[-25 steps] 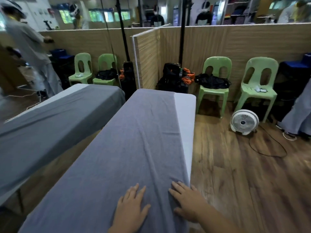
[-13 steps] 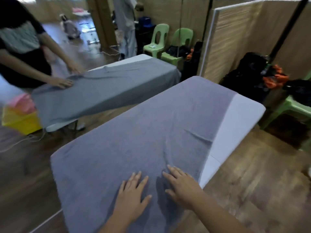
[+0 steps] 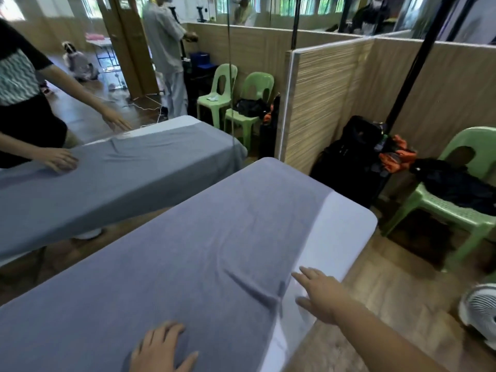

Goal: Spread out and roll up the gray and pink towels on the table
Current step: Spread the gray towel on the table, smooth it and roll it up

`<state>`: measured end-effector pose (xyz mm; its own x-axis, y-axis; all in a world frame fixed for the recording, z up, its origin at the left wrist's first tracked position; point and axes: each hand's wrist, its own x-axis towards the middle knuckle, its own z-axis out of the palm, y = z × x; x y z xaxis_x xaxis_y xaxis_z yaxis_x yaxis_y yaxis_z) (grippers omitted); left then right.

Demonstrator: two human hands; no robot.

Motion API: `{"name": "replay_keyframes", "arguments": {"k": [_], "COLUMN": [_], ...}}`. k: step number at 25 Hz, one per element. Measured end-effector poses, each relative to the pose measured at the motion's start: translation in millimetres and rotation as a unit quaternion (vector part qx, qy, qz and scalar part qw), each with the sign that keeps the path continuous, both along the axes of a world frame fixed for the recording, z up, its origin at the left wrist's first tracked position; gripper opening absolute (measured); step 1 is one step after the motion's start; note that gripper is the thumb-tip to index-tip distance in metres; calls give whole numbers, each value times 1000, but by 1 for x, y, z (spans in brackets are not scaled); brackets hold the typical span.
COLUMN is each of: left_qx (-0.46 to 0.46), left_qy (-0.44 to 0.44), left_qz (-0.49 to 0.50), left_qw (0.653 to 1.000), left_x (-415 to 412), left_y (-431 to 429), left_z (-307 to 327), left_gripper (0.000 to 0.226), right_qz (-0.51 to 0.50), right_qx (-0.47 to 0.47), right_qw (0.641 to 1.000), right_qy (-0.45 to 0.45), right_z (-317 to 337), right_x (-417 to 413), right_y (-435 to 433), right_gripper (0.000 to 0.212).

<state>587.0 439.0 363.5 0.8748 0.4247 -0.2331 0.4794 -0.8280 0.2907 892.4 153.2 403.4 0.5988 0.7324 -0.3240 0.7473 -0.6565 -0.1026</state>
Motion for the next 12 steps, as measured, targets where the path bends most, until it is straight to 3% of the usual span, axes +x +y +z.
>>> {"name": "replay_keyframes", "arguments": {"k": [3, 6, 12], "left_qx": [-3, 58, 57], "left_qy": [-40, -103, -69], "left_qz": [32, 46, 108], "left_qw": [999, 992, 990], "left_x": [110, 220, 348], "left_y": [-48, -77, -124], "left_z": [-12, -3, -3], "left_gripper": [64, 61, 52], "right_qz": [16, 61, 113], "right_qx": [6, 5, -46], "right_qw": [1000, 998, 992], "right_qy": [-22, -28, -28], "right_z": [10, 12, -1], "right_x": [88, 185, 342], "right_y": [3, 7, 20], "right_gripper": [63, 60, 61]}}
